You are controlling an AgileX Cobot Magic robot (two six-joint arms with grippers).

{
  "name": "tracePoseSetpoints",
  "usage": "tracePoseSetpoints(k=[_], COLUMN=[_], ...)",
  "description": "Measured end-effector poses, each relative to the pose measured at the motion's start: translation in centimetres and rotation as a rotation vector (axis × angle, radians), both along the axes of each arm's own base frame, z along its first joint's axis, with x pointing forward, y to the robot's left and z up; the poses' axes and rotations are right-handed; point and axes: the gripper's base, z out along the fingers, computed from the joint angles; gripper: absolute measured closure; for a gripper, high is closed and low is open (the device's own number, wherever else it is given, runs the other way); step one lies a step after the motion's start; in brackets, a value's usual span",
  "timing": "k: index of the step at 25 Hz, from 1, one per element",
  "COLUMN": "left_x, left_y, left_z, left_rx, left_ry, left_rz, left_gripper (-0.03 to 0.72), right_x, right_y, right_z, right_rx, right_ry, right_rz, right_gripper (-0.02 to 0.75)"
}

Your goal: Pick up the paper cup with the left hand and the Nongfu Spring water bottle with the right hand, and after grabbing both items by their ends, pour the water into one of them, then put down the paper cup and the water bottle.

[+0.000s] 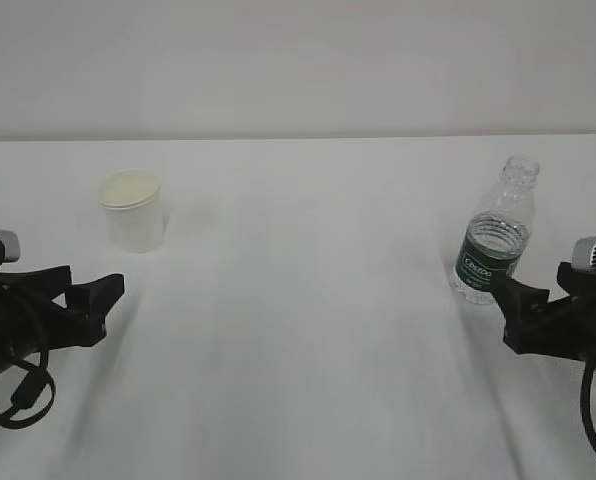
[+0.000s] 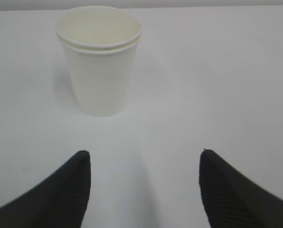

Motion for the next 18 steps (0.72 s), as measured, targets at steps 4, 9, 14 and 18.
tracePoseSetpoints(k=[4, 9, 14, 18], left_x=[0.6, 1.0, 1.0, 1.0], left_y=[-0.1, -0.2, -0.2, -0.2], left_z=[0.2, 0.4, 0.3, 0.3], left_rx=[-0.004, -0.008, 0.004, 0.012], left_ry=[-0.018, -0.031, -0.032, -0.035], left_rz=[0.009, 0.009, 0.006, 0.003], left_gripper=[0.174, 0.174, 0.174, 0.174], right_x=[0.0, 0.5, 1.3, 1.9], right_y=[0.0, 0.1, 0.2, 0.3], right_z=[-1.4, -2.8, -2.8, -2.6], right_rx=[-0.009, -0.02, -0.018, -0.013], right_ry=[0.048, 0.093, 0.076, 0.052], right_rz=[0.0, 0.001, -0.003, -0.003], right_gripper=[0.128, 0.127, 0.127, 0.127])
